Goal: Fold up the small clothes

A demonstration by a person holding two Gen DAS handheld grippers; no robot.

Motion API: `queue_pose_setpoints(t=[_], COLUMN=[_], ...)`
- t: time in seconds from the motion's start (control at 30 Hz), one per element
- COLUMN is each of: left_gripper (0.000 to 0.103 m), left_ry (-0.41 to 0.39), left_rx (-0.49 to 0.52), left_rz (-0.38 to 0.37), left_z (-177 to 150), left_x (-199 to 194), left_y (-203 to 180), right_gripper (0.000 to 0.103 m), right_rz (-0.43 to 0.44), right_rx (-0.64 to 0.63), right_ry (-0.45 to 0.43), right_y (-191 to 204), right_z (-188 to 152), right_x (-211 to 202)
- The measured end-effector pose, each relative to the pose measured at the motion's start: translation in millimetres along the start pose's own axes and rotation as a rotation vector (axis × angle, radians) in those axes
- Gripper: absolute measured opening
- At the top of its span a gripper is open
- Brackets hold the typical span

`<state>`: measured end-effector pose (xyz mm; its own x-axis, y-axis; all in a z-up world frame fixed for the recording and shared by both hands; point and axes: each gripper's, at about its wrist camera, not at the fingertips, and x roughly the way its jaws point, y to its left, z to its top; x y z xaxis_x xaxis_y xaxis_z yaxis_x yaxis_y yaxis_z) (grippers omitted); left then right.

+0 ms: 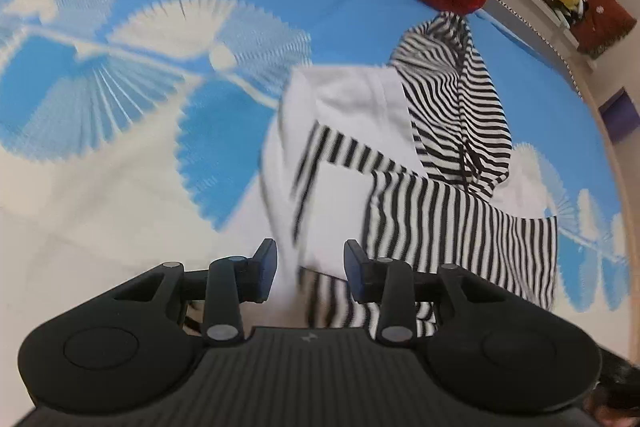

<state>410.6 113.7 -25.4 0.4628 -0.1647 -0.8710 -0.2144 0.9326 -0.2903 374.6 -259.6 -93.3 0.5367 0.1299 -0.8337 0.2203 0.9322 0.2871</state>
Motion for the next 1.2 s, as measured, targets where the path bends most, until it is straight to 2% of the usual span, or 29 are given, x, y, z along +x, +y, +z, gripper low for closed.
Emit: queue_pose_setpoints(t=[0.13, 0.2, 0.3, 0.4, 0.43, 0.47, 0.5, 0.6, 0.63, 0.7, 0.8, 0.83, 0.9, 0.93, 1.0, 1.07, 1.13, 1.2], left_gripper=[0.041, 0.041, 0.041, 0.040, 0.038, 0.027, 0.010, 0.009, 0.009, 0.009, 0.011, 0.015, 0.022, 0.021, 0.021, 0.021, 0.022, 0.024], left_ry=[0.079, 0.116, 0.165, 0.179, 0.167, 0.153, 0.141, 0.099, 0.080, 0.051, 0.017, 0.007, 0.026, 0.039, -0.010, -0.078, -0.112, -0.079], left_rx=[-0.121, -0.185, -0.248, -0.278, -0.281, -0.283, -0.275, -0.243, -0.235, -0.246, -0.224, -0.201, -0.178, -0.174, -0.133, -0.053, 0.030, 0.086], left_rz=[-0.054, -0.092, -0.131, -0.127, -0.120, -0.113, -0.110, -0.100, -0.098, -0.093, -0.116, -0.097, 0.020, 0.100, 0.181, 0.173, 0.110, 0.089], left_z=[-3, -5, -10, -14, -15, -15, -16, -16, -16, -19, -27, -30, -31, -29, -20, -13, -12, -15], left_x=[33, 47, 68, 81, 82, 82, 81, 69, 62, 41, 5, -1, 5, 12, 14, 4, 1, 15], left_y=[3, 6, 5, 2, 2, 2, 0, -6, -8, -11, -19, -21, -18, -14, -11, -21, -34, -40], right_gripper=[0.029, 0.028, 0.028, 0.028, 0.028, 0.028, 0.028, 0.030, 0.033, 0.039, 0.040, 0.040, 0.040, 0.038, 0.036, 0.037, 0.040, 0.043], right_rz=[-0.038, 0.004, 0.007, 0.009, -0.001, -0.009, -0.007, 0.019, 0.038, 0.070, 0.077, 0.064, 0.006, -0.028, -0.025, -0.025, 0.002, 0.037], right_rx=[0.157, 0.221, 0.213, 0.217, 0.218, 0.218, 0.220, 0.212, 0.196, 0.167, 0.185, 0.204, 0.238, 0.256, 0.283, 0.264, 0.209, 0.172], right_ry=[0.085, 0.086, 0.078, 0.082, 0.086, 0.090, 0.092, 0.072, 0.063, 0.045, 0.061, 0.075, 0.112, 0.122, 0.115, 0.094, 0.038, 0.033], right_y=[-46, -62, -68, -76, -76, -79, -78, -74, -69, -60, -59, -62, -71, -76, -82, -77, -67, -60], right_z=[-1, -4, -2, -1, -1, 6, 9, 17, 19, 21, 19, 17, 11, 9, 7, 10, 14, 15], right_x=[26, 26, 16, 12, 12, 15, 15, 6, 2, -4, 0, 4, 15, 18, 18, 10, 2, 4])
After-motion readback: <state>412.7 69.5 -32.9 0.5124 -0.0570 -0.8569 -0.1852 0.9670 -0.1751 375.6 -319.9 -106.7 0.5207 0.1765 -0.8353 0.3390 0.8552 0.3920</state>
